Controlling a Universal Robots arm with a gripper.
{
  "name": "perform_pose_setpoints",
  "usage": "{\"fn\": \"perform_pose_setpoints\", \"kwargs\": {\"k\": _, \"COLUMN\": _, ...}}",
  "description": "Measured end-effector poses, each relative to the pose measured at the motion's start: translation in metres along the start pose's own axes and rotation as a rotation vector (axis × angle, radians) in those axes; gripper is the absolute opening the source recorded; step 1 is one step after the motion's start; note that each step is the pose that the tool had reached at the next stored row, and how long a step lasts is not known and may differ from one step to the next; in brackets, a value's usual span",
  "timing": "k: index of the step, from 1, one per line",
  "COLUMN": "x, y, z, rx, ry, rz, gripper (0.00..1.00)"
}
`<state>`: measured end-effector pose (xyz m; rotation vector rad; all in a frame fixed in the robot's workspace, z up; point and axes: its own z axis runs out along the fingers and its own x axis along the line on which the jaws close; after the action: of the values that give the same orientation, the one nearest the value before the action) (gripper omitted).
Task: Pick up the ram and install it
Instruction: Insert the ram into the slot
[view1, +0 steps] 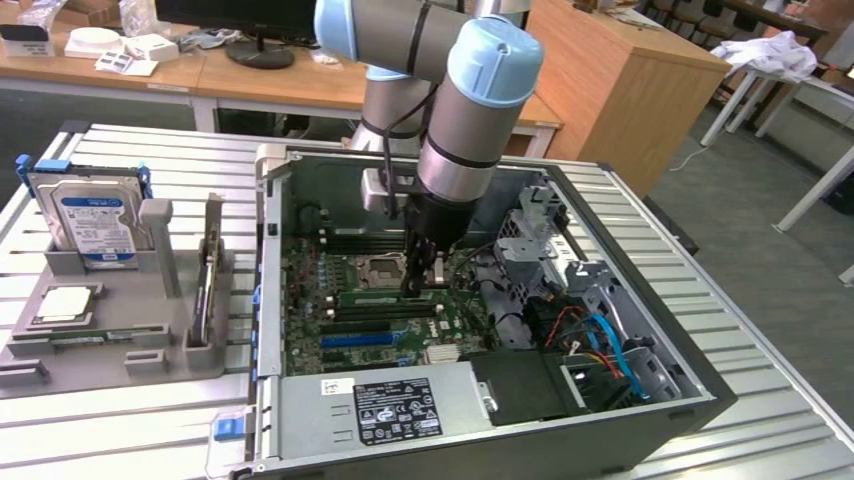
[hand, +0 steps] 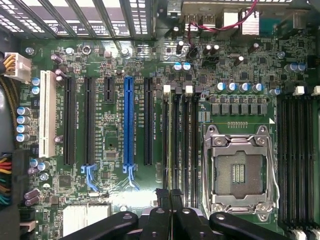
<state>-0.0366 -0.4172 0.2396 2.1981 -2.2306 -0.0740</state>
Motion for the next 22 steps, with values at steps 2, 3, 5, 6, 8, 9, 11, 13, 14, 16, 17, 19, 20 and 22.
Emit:
{"fn": "perform_pose_setpoints", "kwargs": {"k": 2, "x": 0.0000, "y": 0.0000, "z": 0.0002, "rx": -0.0001, "ry": 0.0003, "rz": 0.000, "gripper": 0.12}}
{"fn": "perform_pose_setpoints", "kwargs": {"k": 3, "x": 0.0000, "y": 0.0000, "z": 0.0002, "rx": -0.0001, "ry": 0.0003, "rz": 0.000, "gripper": 0.12}}
{"fn": "perform_pose_setpoints", "kwargs": {"k": 5, "x": 0.0000, "y": 0.0000, "z": 0.0003, "rx": 0.0000, "ry": 0.0001, "rz": 0.000, "gripper": 0.12}}
{"fn": "perform_pose_setpoints", "kwargs": {"k": 6, "x": 0.0000, "y": 0.0001, "z": 0.0003, "rx": -0.0001, "ry": 0.0001, "rz": 0.000, "gripper": 0.12}}
{"fn": "perform_pose_setpoints", "kwargs": {"k": 8, "x": 0.0000, "y": 0.0009, "z": 0.0006, "rx": 0.0000, "ry": 0.0000, "rz": 0.000, "gripper": 0.12}}
{"fn": "perform_pose_setpoints", "kwargs": {"k": 9, "x": 0.0000, "y": 0.0013, "z": 0.0006, "rx": 0.0000, "ry": 0.0001, "rz": 0.000, "gripper": 0.12}}
{"fn": "perform_pose_setpoints", "kwargs": {"k": 11, "x": 0.0000, "y": 0.0016, "z": 0.0007, "rx": 0.0000, "ry": 0.0001, "rz": 0.000, "gripper": 0.12}}
{"fn": "perform_pose_setpoints", "kwargs": {"k": 13, "x": 0.0000, "y": 0.0017, "z": 0.0007, "rx": 0.0000, "ry": 0.0001, "rz": 0.000, "gripper": 0.12}}
{"fn": "perform_pose_setpoints", "kwargs": {"k": 14, "x": 0.0000, "y": 0.0017, "z": 0.0008, "rx": 0.0000, "ry": 0.0001, "rz": 0.000, "gripper": 0.12}}
{"fn": "perform_pose_setpoints", "kwargs": {"k": 16, "x": 0.0000, "y": 0.0017, "z": 0.0017, "rx": 0.0001, "ry": -0.0003, "rz": 0.000, "gripper": 0.12}}
{"fn": "perform_pose_setpoints", "kwargs": {"k": 17, "x": 0.0000, "y": 0.0016, "z": 0.0020, "rx": 0.0001, "ry": -0.0001, "rz": 0.000, "gripper": 0.12}}
{"fn": "perform_pose_setpoints", "kwargs": {"k": 19, "x": 0.0001, "y": 0.0016, "z": 0.0029, "rx": 0.0000, "ry": 0.0000, "rz": 0.000, "gripper": 0.12}}
{"fn": "perform_pose_setpoints", "kwargs": {"k": 20, "x": 0.0001, "y": 0.0016, "z": 0.0032, "rx": 0.0001, "ry": 0.0001, "rz": 0.000, "gripper": 0.12}}
{"fn": "perform_pose_setpoints", "kwargs": {"k": 22, "x": 0.0001, "y": 0.0016, "z": 0.0034, "rx": -0.0001, "ry": 0.0002, "rz": 0.000, "gripper": 0.12}}
